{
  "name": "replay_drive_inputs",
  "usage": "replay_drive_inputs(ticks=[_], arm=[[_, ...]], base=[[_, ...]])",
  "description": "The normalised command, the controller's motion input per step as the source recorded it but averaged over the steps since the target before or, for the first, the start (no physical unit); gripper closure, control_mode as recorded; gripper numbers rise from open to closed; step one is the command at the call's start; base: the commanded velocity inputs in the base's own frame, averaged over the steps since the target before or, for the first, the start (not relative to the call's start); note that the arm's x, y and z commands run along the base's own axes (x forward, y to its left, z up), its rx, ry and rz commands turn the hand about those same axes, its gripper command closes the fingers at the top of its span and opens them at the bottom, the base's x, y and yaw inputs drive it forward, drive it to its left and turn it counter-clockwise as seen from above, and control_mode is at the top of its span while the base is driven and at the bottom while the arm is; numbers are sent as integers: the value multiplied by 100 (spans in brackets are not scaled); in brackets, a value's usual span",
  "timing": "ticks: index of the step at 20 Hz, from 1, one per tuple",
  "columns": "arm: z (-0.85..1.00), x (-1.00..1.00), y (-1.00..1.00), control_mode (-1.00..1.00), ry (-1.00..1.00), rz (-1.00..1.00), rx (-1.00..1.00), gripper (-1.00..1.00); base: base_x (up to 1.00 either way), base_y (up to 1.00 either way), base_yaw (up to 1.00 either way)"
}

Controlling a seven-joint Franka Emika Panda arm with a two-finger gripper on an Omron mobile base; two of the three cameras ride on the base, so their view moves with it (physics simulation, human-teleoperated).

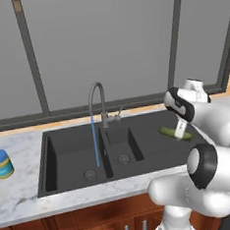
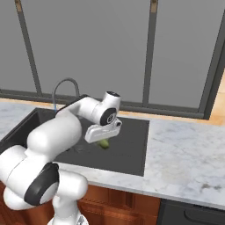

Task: Turn on the sink faucet. Then move the cucumber from the counter to the sink. Turn off the sink. Move the vegetable from the sink to the pot next to the stove. Finally move the pot to the rear left burner.

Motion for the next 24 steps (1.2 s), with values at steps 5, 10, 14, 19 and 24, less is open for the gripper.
replay_drive_inputs(ticks=[5,10,14,19,24], arm=[[18,15,100,-100,5,15,0,100],[13,13,100,-100,5,15,0,100],[4,18,100,-100,4,13,0,100],[0,16,100,-100,2,10,0,100],[-5,9,100,-100,0,5,0,100]], base=[[0,0,0],[0,0,0],[0,0,0],[0,0,0],[0,0,0]])
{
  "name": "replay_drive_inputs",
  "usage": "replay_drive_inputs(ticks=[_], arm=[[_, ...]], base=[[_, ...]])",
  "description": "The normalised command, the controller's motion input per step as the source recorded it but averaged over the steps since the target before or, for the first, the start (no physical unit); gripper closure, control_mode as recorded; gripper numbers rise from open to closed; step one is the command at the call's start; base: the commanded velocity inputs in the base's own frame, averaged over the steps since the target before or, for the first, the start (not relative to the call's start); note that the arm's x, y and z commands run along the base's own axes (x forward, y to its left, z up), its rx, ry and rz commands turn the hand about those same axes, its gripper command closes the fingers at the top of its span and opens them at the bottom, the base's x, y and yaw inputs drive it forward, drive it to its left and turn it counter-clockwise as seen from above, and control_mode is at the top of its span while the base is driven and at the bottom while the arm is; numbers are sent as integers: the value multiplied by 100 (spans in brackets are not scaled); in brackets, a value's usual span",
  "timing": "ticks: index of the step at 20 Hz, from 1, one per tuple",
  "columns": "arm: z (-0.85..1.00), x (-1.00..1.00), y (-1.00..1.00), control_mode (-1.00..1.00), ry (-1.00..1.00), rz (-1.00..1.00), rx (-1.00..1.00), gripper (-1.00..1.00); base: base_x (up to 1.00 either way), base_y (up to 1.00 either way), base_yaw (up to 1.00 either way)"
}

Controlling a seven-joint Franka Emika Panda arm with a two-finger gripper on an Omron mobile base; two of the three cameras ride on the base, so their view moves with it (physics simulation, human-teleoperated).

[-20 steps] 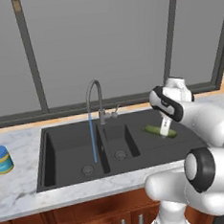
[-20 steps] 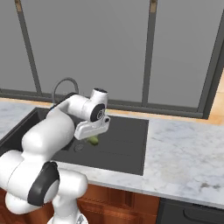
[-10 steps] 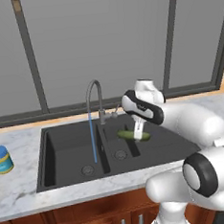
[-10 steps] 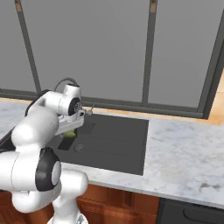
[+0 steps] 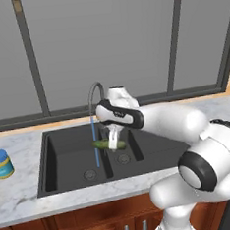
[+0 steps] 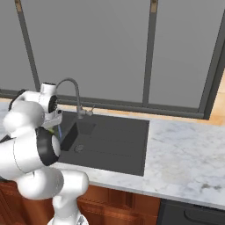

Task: Turn on the sink faucet. Then move the cucumber from the counter to the sink. Turn off the sink. Move the vegetable from the sink to the pot next to the stove. Finally move the pot to the rear left burner.

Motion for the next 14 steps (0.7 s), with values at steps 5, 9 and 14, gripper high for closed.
replay_drive_inputs(ticks=[5,9,14], arm=[[-36,7,82,-100,1,1,-12,100],[-23,15,37,-100,0,-1,-14,100],[-8,39,36,-100,0,-5,-8,100]], base=[[0,0,0],[0,0,0],[0,0,0]])
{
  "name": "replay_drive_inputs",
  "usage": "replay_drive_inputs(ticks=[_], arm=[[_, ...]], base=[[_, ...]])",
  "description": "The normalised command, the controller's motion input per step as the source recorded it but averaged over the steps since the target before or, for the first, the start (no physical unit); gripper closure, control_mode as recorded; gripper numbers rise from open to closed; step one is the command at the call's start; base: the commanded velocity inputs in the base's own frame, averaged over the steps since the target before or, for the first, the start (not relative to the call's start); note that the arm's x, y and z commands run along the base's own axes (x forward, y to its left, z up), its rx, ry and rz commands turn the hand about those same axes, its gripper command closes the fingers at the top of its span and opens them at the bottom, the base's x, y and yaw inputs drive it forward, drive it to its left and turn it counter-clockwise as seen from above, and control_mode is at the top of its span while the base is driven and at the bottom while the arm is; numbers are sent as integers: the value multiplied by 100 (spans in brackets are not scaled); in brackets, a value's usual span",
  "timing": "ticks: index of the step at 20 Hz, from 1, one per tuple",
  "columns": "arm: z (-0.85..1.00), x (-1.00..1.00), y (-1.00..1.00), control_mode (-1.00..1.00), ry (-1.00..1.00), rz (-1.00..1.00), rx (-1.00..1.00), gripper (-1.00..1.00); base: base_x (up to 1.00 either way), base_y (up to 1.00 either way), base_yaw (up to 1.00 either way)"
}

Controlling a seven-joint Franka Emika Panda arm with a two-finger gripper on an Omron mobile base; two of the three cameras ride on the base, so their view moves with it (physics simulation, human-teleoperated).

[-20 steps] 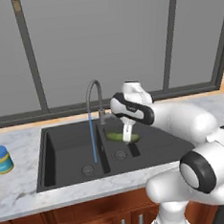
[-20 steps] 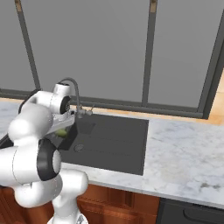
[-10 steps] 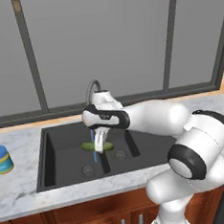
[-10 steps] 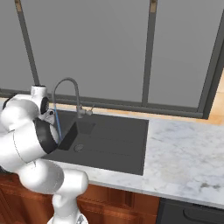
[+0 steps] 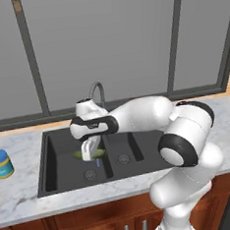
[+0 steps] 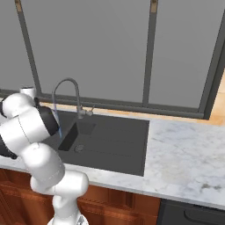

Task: Turn on the sink faucet. Then move the cucumber from the counter to the sink. Turn off the sink. Move the vegetable from the sink to the pot next to the stove. Finally move the pot to the rear left burner.

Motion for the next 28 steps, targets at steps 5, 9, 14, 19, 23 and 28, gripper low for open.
replay_drive_inputs(ticks=[5,9,14,19,23,28], arm=[[-21,38,29,-100,0,-9,-7,100],[-33,29,7,-100,1,0,-2,100],[-42,37,30,-100,0,-6,0,100],[-37,30,38,-100,0,-12,0,100],[-25,17,22,-100,0,-9,-2,100],[-17,9,3,-100,0,-3,-10,100]], base=[[0,0,0],[0,0,0],[0,0,0],[0,0,0],[0,0,0],[0,0,0]])
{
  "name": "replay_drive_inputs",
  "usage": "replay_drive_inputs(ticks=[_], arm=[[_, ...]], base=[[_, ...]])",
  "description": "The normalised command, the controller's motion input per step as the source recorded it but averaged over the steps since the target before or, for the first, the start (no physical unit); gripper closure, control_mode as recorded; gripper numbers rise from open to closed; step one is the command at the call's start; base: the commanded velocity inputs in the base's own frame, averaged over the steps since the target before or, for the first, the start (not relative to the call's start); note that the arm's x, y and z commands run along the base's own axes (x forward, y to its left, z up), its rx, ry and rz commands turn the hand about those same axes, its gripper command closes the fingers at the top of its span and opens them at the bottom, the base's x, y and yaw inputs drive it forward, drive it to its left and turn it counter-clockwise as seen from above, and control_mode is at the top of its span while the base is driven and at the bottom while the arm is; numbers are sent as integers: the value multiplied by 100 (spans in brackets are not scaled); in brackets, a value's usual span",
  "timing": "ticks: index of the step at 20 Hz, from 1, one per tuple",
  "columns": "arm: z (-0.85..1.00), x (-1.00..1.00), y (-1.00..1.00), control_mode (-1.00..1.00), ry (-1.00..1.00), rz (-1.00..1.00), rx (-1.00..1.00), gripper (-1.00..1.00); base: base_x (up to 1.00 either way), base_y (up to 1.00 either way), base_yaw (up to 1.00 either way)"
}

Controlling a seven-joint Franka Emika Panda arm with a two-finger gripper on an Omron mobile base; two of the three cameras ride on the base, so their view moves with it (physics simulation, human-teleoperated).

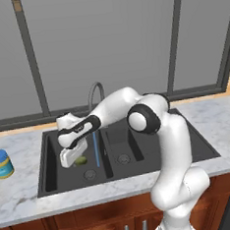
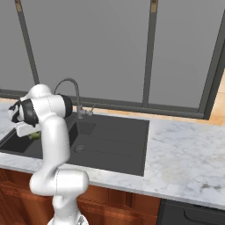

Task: Turn on the sink faucet. Then move the cucumber from the counter to the sink. Turn off the sink. Move the vegetable from the sink to the pot next to the stove. Finally move the pot to the rear left burner.

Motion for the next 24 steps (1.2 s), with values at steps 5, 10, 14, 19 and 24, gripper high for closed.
replay_drive_inputs(ticks=[5,10,14,19,24], arm=[[-20,22,8,-100,0,-7,-5,100],[-22,30,2,-100,0,-9,-2,100],[-24,28,14,-100,0,-10,-3,100],[-32,18,20,-100,0,-9,-6,100],[-33,23,16,-100,0,-9,-5,100]], base=[[0,0,0],[0,0,0],[0,0,0],[0,0,0],[0,0,0]])
